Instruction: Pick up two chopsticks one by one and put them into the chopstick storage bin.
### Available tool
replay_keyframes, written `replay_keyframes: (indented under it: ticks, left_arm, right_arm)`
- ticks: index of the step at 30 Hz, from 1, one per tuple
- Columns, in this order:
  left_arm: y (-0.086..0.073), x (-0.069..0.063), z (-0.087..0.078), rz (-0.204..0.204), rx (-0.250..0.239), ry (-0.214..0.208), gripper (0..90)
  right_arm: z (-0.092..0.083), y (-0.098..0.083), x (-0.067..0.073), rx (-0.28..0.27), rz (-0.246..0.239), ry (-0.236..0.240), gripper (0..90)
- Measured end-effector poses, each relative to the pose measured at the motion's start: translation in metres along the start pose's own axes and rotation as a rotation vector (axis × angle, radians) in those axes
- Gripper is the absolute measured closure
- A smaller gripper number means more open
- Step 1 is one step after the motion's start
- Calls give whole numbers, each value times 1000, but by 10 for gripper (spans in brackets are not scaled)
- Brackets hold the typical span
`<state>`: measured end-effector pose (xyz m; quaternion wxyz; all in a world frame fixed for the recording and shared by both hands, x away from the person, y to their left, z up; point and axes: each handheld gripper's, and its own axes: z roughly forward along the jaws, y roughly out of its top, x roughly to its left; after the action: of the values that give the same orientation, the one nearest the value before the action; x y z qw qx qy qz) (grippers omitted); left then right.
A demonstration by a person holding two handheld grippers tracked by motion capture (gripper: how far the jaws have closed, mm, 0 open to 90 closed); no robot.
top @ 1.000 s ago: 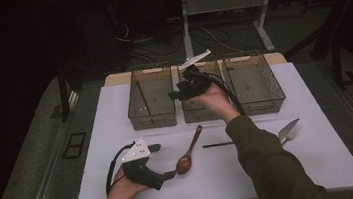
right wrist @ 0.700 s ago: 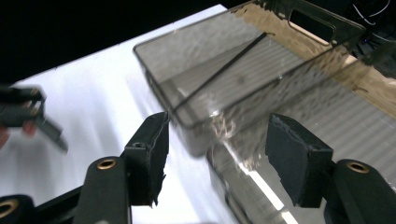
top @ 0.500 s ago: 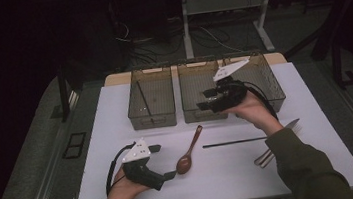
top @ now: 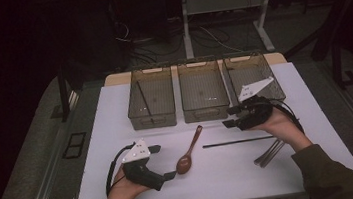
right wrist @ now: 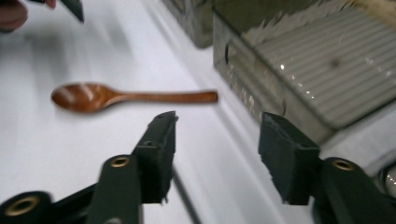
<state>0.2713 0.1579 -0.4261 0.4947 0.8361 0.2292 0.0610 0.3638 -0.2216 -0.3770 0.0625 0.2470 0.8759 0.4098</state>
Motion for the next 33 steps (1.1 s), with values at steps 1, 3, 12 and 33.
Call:
replay_keyframes:
  ticks: [1,3,12,33]
  left_arm:
    - [0,0,0,0,0,-1,0]
    - [0,0,0,1,0,-3,0]
    - [0,-2,0,4,5,-5,0]
    - [-1,-1,1,11,18,-13,0]
  right_arm:
    - [-1,-5,0,2,0,4,495]
    - [-4,-14,-1,12,-3,14,523]
    - [-12,-43,-5,62,-6,11,613]
    - [4,-73,-17,222,-76,48,768]
